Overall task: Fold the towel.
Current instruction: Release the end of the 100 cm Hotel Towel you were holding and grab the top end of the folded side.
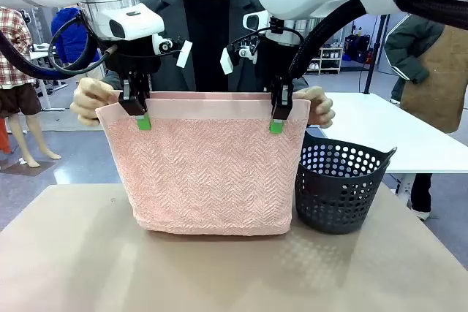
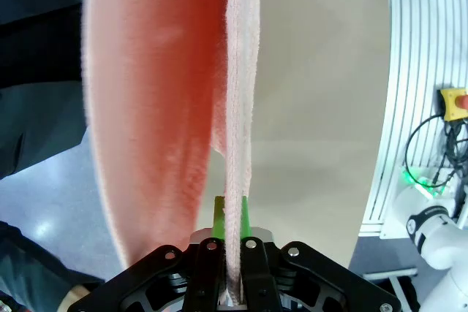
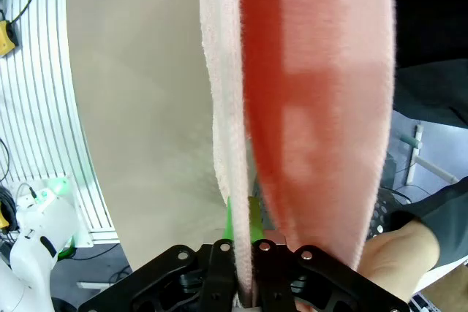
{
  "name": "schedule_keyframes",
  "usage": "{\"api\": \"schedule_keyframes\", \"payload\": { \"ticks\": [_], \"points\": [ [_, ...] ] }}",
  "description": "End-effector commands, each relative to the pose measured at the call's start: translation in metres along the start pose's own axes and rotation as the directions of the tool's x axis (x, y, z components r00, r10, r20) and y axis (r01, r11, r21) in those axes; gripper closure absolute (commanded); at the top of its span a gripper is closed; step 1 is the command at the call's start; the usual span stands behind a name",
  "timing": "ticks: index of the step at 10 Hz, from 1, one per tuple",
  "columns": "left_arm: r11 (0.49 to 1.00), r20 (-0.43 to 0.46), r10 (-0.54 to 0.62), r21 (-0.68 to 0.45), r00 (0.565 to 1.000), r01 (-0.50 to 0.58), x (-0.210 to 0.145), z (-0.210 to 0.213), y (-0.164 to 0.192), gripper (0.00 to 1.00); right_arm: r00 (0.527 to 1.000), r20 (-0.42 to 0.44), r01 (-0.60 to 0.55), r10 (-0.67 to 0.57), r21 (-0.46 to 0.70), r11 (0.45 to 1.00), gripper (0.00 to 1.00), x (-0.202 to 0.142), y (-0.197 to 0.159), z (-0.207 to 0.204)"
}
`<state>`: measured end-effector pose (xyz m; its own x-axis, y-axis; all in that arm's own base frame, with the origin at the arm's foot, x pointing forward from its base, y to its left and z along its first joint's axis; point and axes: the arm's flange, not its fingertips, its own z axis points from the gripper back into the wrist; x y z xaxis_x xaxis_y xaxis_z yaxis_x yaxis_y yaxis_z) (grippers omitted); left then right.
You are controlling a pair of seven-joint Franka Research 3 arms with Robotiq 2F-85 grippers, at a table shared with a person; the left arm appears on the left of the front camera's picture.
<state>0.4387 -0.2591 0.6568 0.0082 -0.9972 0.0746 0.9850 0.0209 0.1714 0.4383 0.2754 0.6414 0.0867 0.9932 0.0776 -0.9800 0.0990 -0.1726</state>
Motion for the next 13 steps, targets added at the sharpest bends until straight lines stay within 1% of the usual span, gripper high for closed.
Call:
{"api": "schedule_keyframes", "payload": {
  "ticks": [1,13],
  "points": [
    [1.000,0.000,0.004,0.001,1.000,-0.004,-0.0005,0.0010,0.0002,1.00,1.000,-0.012,-0.007,0.007,-0.009,1.000,1.00,-0.0009,-0.0002,0.0006],
    [1.000,0.000,0.004,0.001,1.000,-0.004,-0.0005,0.0010,0.0002,1.00,1.000,-0.012,-0.007,0.007,-0.009,1.000,1.00,-0.0009,-0.0002,0.0006]
  ]
}}
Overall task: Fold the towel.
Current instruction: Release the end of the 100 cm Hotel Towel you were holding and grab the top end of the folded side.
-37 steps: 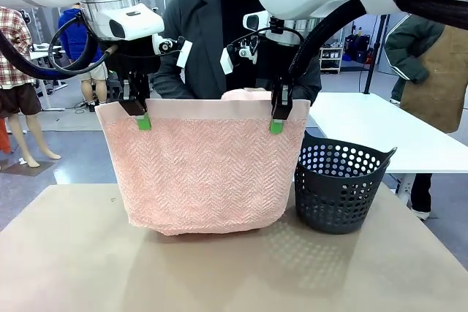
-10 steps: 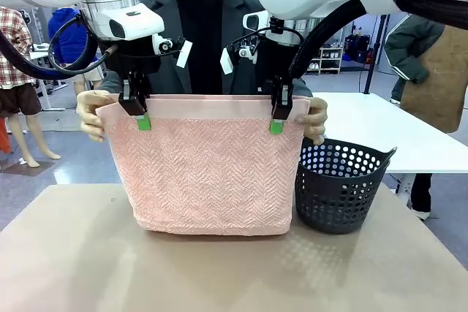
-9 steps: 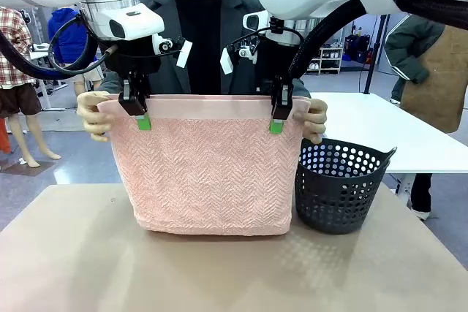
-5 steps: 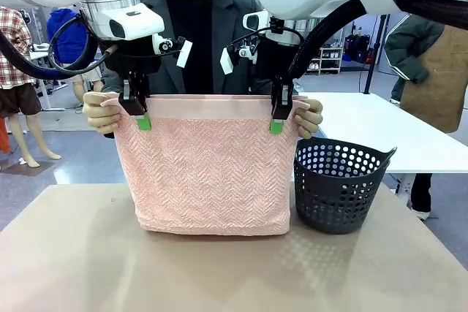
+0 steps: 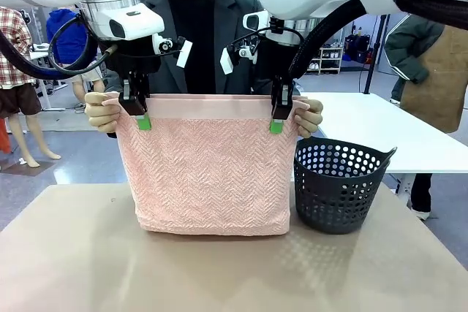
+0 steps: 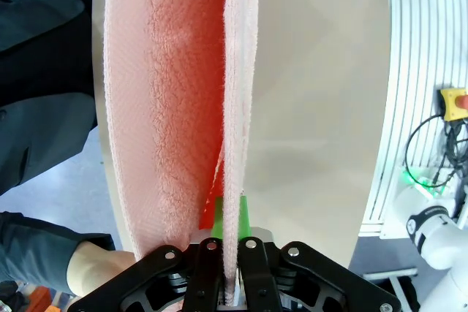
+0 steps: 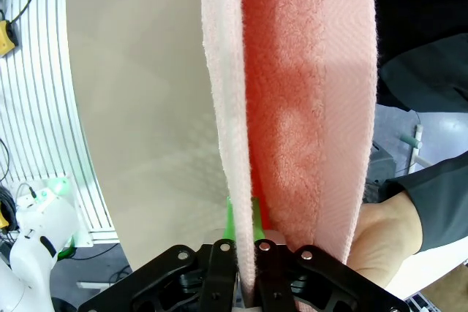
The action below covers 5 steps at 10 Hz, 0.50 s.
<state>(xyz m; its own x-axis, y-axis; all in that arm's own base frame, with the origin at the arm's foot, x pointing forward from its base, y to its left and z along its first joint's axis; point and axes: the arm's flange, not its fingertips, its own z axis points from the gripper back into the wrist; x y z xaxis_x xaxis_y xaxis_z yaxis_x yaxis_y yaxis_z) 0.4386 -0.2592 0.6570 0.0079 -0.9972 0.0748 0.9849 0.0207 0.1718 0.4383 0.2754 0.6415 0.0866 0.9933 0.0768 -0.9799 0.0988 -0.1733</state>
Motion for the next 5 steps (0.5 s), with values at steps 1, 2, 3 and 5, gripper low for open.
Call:
{"api": "schedule_keyframes", "payload": {
  "ticks": [1,2,3,5],
  "points": [
    [1.000,0.000,0.004,0.001,1.000,-0.004,-0.0006,0.0008,0.0002,1.00,1.000,-0.011,-0.007,0.007,-0.008,1.000,1.00,-0.0008,-0.0002,0.0006],
    [1.000,0.000,0.004,0.001,1.000,-0.004,-0.0006,0.0008,0.0002,1.00,1.000,-0.011,-0.007,0.007,-0.008,1.000,1.00,-0.0008,-0.0002,0.0006],
    [1.000,0.000,0.000,0.000,1.000,0.000,0.0000,0.0000,0.0000,0.97,1.000,0.000,0.000,0.000,0.000,1.000,0.97,0.0000,0.0000,0.0000],
    [1.000,0.024,-0.019,-0.002,1.000,0.019,-0.0003,0.0038,-0.0021,0.61,0.999,0.029,0.021,-0.020,-0.007,1.000,0.64,-0.0028,0.0000,0.0020]
  ]
}}
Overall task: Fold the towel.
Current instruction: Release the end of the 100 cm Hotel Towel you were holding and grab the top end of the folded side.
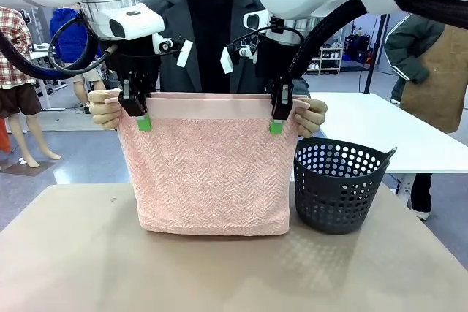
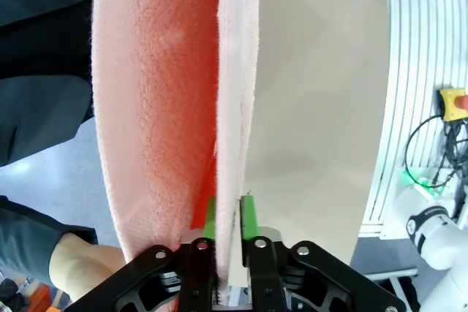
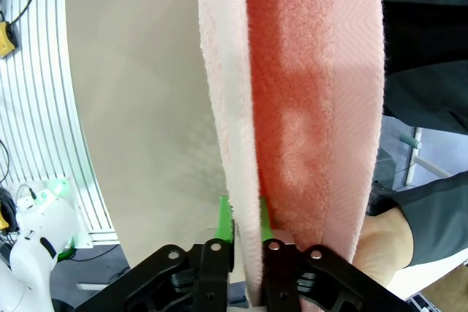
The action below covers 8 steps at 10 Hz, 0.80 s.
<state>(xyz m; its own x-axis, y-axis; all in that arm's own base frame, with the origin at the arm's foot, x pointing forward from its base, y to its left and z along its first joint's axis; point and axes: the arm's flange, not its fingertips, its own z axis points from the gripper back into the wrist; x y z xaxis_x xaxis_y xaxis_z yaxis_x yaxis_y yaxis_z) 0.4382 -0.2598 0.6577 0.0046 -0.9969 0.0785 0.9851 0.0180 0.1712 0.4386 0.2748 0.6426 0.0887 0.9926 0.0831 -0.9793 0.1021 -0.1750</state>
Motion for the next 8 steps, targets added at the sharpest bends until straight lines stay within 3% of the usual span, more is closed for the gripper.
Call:
{"api": "schedule_keyframes", "payload": {
  "ticks": [1,2,3,4,5,6,7,8],
  "points": [
    [1.000,0.012,-0.024,0.000,1.000,0.024,0.000,0.005,-0.003,0.24,0.999,0.027,0.025,-0.025,-0.003,1.000,0.38,-0.003,0.001,0.002],
    [1.000,0.009,-0.023,0.009,1.000,0.023,0.001,0.007,-0.004,0.58,0.999,0.023,0.027,-0.026,-0.017,0.999,0.31,-0.003,0.003,0.005],
    [1.000,0.005,-0.026,0.016,1.000,0.026,0.001,0.009,-0.005,0.00,0.999,0.027,0.024,-0.023,-0.030,0.999,0.06,-0.003,0.005,0.008],
    [0.999,-0.004,-0.024,0.040,1.000,0.024,0.001,0.013,-0.005,0.22,1.000,0.016,0.024,-0.023,-0.054,0.998,0.00,-0.002,0.006,0.012],
    [0.997,-0.020,-0.031,0.076,0.999,0.033,0.000,0.018,-0.006,0.00,1.000,0.005,0.017,-0.017,-0.084,0.996,0.00,-0.002,0.006,0.018],
    [0.993,-0.043,-0.041,0.107,0.998,0.045,-0.001,0.025,-0.008,0.00,1.000,0.004,0.010,-0.010,-0.115,0.993,0.00,-0.001,0.007,0.027],
    [0.990,-0.034,-0.019,0.142,0.999,0.024,-0.001,0.037,-0.007,0.12,1.000,0.007,0.012,-0.012,-0.144,0.990,0.16,0.000,0.007,0.037],
    [0.984,-0.039,-0.009,0.176,0.999,0.016,0.000,0.047,-0.006,0.02,1.000,0.012,0.006,-0.004,-0.176,0.984,0.07,0.000,0.006,0.047]
  ]
}}
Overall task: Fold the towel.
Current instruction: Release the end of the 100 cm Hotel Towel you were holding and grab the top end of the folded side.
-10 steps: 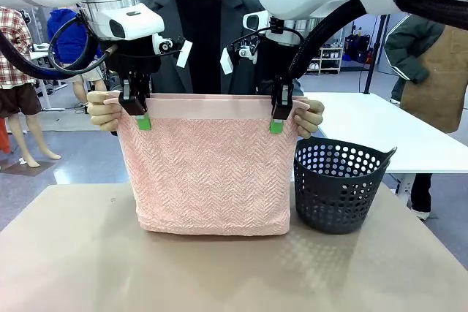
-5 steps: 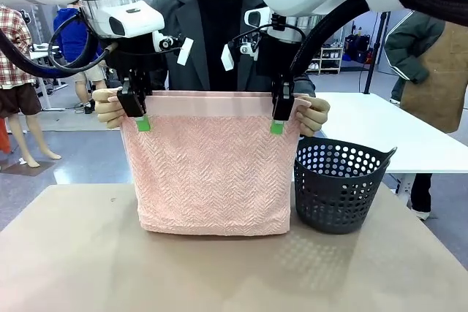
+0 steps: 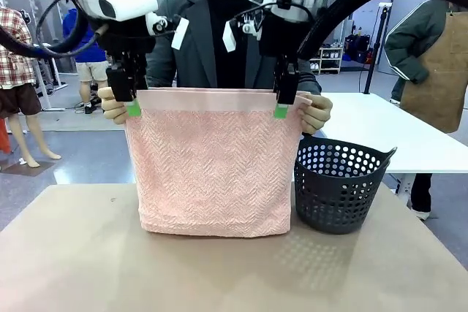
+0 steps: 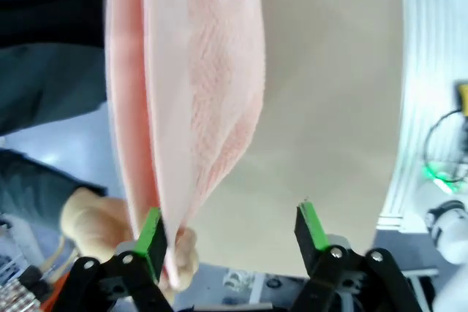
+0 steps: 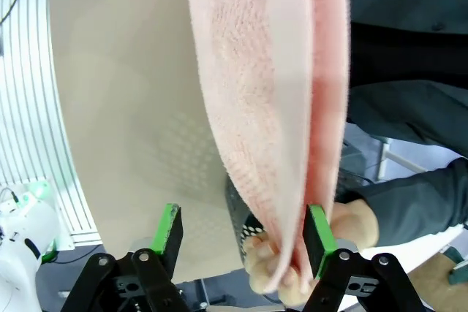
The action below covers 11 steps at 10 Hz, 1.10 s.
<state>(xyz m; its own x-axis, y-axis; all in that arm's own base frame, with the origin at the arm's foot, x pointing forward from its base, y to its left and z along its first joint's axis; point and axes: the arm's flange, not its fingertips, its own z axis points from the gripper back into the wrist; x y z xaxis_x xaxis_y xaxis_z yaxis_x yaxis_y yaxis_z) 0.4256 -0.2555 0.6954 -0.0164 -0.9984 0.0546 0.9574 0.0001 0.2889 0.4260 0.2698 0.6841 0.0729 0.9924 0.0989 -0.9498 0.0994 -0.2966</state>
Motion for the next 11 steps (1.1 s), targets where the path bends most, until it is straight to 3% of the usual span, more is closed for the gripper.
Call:
{"api": "schedule_keyframes", "payload": {
  "ticks": [1,6,11],
  "points": [
    [0.996,-0.026,0.009,0.085,1.000,-0.007,0.003,0.017,0.005,0.00,1.000,-0.006,0.001,-0.001,-0.094,0.996,0.00,0.005,-0.002,0.013],
    [0.996,0.023,-0.016,0.091,1.000,0.013,0.007,0.019,0.034,0.00,0.997,0.005,-0.081,0.082,-0.111,0.990,0.00,0.009,-0.023,0.004],
    [1.000,0.017,-0.016,0.022,1.000,0.015,0.002,-0.017,0.047,0.00,0.998,-0.008,-0.062,0.061,-0.048,0.997,0.00,0.014,-0.041,-0.033]
  ]
}}
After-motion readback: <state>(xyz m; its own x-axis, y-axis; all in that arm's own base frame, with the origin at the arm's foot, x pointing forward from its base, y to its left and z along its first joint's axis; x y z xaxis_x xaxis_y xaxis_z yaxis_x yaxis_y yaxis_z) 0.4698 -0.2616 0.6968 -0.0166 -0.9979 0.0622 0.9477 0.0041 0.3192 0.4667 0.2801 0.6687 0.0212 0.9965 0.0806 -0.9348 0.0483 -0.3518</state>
